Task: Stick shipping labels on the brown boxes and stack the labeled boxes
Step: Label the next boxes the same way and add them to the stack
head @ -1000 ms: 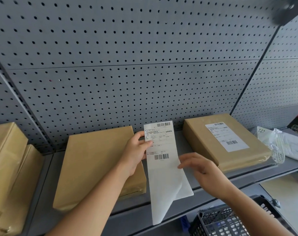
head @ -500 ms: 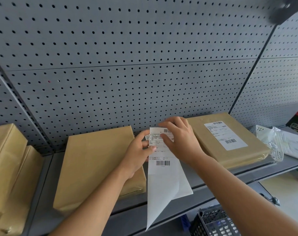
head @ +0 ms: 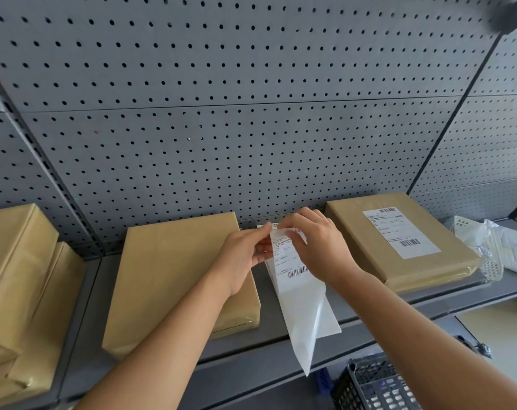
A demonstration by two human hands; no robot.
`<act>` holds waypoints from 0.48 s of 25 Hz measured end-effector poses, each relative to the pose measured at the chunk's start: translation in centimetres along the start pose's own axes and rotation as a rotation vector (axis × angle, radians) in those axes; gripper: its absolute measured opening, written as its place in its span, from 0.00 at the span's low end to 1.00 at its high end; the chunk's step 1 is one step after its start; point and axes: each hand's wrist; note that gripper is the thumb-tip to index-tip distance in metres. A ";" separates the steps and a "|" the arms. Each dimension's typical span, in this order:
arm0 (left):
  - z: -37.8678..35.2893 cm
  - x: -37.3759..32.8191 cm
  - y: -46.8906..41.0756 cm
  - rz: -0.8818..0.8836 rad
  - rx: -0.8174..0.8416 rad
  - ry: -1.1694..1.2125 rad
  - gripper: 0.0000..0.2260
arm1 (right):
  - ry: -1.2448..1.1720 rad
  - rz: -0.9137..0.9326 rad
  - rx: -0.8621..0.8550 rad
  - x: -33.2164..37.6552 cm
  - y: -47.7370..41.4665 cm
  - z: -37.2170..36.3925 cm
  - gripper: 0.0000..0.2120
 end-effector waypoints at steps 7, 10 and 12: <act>0.5 0.1 -0.1 0.145 0.014 0.105 0.09 | 0.026 0.028 -0.009 0.0 0.7 -0.1 0.11; 0.6 0.0 -0.1 0.153 0.007 0.119 0.12 | 0.011 0.051 -0.005 0.4 1.0 -0.1 0.09; 0.6 0.1 -0.2 0.150 -0.007 0.119 0.14 | 0.009 0.048 -0.004 0.5 1.0 -0.1 0.09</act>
Point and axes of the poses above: each hand's wrist, its own y-axis away from the middle knuckle, its own z-axis out of the back of the hand, x = y × z, and after that the axes turned 5 degrees about x, right-handed
